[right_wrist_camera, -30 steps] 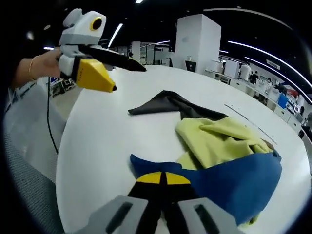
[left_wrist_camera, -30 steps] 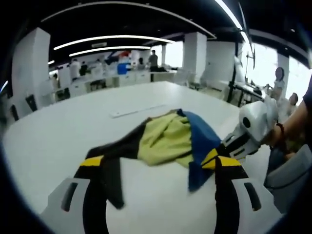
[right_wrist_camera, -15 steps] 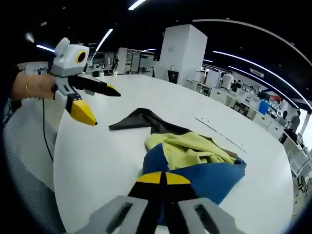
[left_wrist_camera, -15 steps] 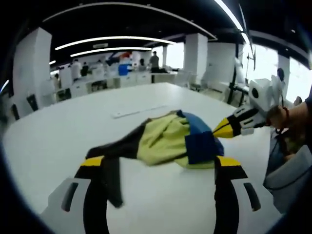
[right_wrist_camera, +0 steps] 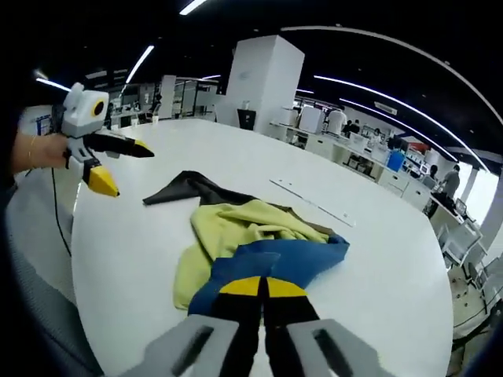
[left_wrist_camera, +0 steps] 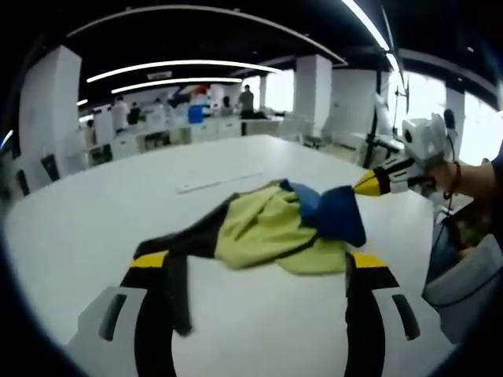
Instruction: Fold the garment on the visible template until the final outline fits inside the template.
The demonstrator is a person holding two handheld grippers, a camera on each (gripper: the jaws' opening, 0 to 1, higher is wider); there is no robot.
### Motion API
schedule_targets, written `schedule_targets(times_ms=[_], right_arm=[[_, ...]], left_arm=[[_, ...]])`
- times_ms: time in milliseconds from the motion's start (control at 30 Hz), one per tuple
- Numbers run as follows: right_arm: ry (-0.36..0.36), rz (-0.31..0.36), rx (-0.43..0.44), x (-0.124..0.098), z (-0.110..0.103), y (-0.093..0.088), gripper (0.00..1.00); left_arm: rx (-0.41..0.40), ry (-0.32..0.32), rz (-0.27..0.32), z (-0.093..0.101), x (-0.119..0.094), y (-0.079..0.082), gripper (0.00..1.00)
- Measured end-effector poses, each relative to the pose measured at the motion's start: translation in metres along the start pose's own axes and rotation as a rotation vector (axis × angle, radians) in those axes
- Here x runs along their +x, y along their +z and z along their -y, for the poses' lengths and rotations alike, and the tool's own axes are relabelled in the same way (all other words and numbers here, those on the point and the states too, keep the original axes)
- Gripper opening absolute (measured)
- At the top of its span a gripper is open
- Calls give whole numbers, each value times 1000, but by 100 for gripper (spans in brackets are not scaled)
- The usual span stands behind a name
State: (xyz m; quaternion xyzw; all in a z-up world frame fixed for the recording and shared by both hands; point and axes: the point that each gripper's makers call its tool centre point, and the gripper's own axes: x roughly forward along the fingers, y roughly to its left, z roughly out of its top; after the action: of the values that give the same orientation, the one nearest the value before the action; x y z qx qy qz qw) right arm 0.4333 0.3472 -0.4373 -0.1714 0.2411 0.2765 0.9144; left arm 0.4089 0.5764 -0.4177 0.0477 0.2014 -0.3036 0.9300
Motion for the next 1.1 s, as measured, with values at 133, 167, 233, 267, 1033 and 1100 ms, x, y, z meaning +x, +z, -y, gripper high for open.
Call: schedule_targets(times_ms=[133,167,233,267,1033,1100], right_arm=[[-42,-12,16,-7,19,-7,0],[-60,-15,19,-11,27,-9,0],[-82,-24,19,-16,36,-12,0],[-96,-29,19,-19,42,-14,0],[-283,-187,104,-61,142,-94,0],[-294,-205,98,-65,149,-103,0]], left_arm=[[-1,-5,2,2,1,0,86],[1,-6,-1,2,2,-1,86],[1,-8,-3,3,1,-1,86],[2,-10,-2,3,2,-2,86],[24,-33,-17,18,-4,-4,85],[24,-34,-16,19,-5,-4,85]])
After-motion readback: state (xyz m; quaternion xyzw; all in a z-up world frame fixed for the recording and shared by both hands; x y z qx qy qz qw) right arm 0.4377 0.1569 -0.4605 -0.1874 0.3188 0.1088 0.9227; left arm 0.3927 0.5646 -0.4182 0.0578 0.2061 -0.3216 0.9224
